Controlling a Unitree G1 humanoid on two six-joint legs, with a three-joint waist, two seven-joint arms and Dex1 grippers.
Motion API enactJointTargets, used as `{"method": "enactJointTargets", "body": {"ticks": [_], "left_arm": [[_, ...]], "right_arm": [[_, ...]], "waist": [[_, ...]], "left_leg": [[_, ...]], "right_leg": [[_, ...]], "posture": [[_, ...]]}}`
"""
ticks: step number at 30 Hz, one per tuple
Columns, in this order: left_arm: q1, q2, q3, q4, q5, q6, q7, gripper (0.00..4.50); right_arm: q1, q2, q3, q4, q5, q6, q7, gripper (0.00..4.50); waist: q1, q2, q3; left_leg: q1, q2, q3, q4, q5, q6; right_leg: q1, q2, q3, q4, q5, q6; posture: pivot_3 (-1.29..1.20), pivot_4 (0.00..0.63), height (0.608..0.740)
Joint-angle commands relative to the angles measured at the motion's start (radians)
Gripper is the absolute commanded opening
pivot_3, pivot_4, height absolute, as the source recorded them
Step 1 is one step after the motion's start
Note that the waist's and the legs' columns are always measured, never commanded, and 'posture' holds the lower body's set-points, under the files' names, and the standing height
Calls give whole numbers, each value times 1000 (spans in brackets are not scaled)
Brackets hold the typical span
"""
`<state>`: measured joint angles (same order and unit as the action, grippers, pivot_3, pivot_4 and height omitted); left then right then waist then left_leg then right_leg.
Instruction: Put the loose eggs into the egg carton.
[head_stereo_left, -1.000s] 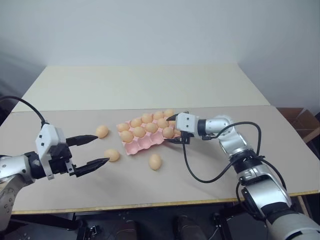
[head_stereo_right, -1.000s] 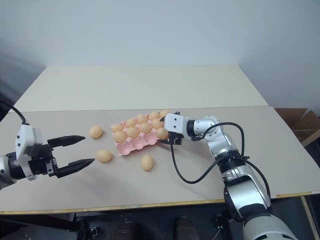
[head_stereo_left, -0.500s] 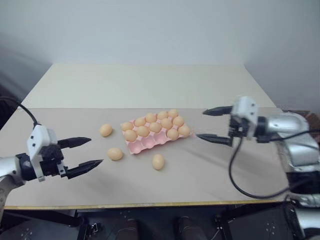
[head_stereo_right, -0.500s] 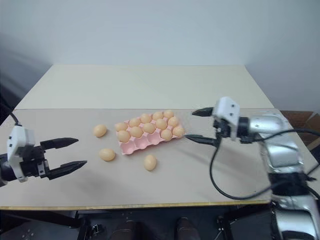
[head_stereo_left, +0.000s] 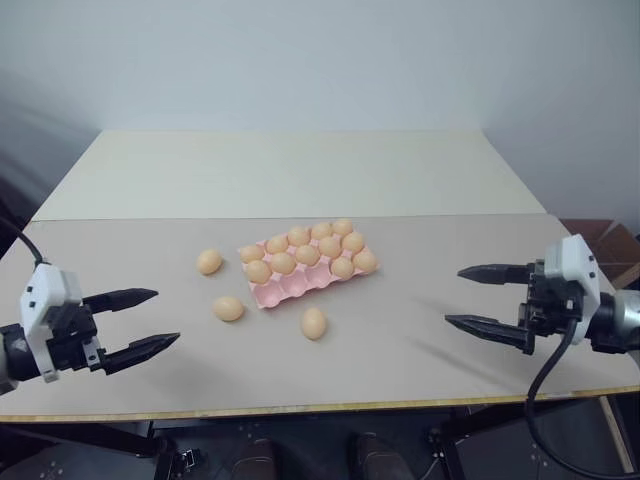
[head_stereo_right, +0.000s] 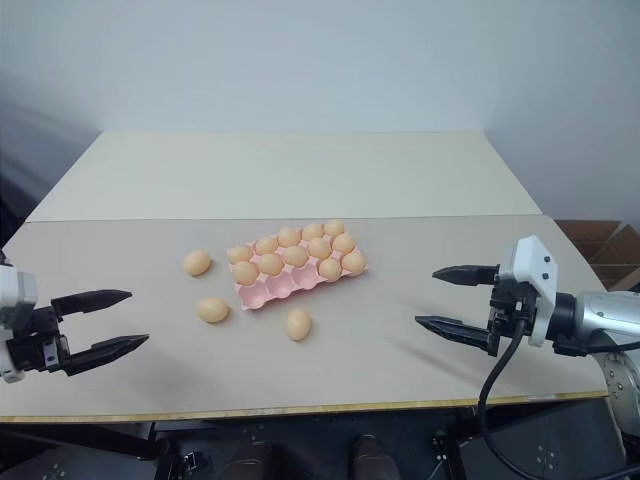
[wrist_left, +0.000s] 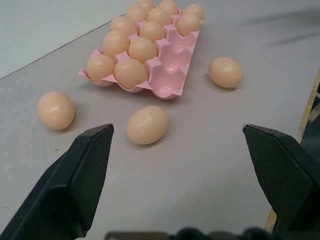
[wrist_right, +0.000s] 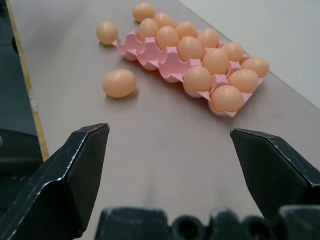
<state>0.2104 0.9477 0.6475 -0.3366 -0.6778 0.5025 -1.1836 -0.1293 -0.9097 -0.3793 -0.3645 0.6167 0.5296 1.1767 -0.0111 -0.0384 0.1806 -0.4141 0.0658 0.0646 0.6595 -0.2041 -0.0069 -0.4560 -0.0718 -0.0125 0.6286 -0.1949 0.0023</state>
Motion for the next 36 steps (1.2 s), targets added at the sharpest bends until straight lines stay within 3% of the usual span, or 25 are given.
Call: {"method": "enactJointTargets", "body": {"ticks": [1, 5, 9, 12, 18, 26, 29, 36], "left_arm": [[-10, 6, 29, -26, -27, 2, 3, 4500], [-29, 13, 11, -33, -36, 5, 10, 4500], [-56, 11, -25, -28, -30, 4, 23, 4500], [-65, 13, -35, -34, -34, 10, 31, 4500], [-23, 4, -17, -68, -38, 19, 42, 4500], [12, 2, 17, -100, -47, 34, 56, 4500], [17, 0, 20, -109, -49, 37, 62, 4500], [15, 0, 17, -112, -48, 35, 73, 4500]], "right_arm": [[-42, -12, 43, -29, -10, -37, -10, 4491], [-147, 35, 231, -61, -102, -40, -85, 4491], [-273, 155, 487, -21, -259, -72, -156, 4491], [-332, 233, 611, 29, -355, -97, -190, 4491], [-409, 355, 784, 157, -493, -156, -213, 4491], [-449, 465, 866, 265, -590, -192, -236, 4491], [-452, 483, 864, 283, -602, -203, -239, 3893], [-451, 480, 794, 232, -535, -186, -206, 1410]], "waist": [[0, 0, 0], [-5, 0, 0], [-3, -1, 0], [-3, -1, 0], [0, -3, -2], [-2, -3, -2], [-1, -3, -2], [-1, -4, -2]], "left_leg": [[0, 0, 0, 0, 1, 2], [-1, 0, 0, 0, 1, 2], [0, 1, 0, 0, 1, 2], [-1, 1, 0, 0, 1, 2], [-2, 1, 0, 0, 1, 1], [-1, 2, 0, 1, 1, 1], [-1, 2, 0, 1, 1, 1], [-1, 2, 0, 1, 1, 1]], "right_leg": [[0, 0, 0, 0, 0, 0], [0, 0, 1, 0, 0, 0], [-1, 2, 0, 1, 0, 0], [-1, 2, 1, 1, 0, 0], [-1, 2, 1, 0, 1, 0], [-1, 3, 0, 2, 1, -1], [-1, 3, 0, 2, 1, -1], [-1, 3, 0, 2, 1, -1]], "posture": [[0, 150, 740], [0, 150, 740], [0, 150, 740], [0, 150, 740], [0, 150, 740], [0, 150, 740], [0, 150, 740], [0, 150, 740]]}}
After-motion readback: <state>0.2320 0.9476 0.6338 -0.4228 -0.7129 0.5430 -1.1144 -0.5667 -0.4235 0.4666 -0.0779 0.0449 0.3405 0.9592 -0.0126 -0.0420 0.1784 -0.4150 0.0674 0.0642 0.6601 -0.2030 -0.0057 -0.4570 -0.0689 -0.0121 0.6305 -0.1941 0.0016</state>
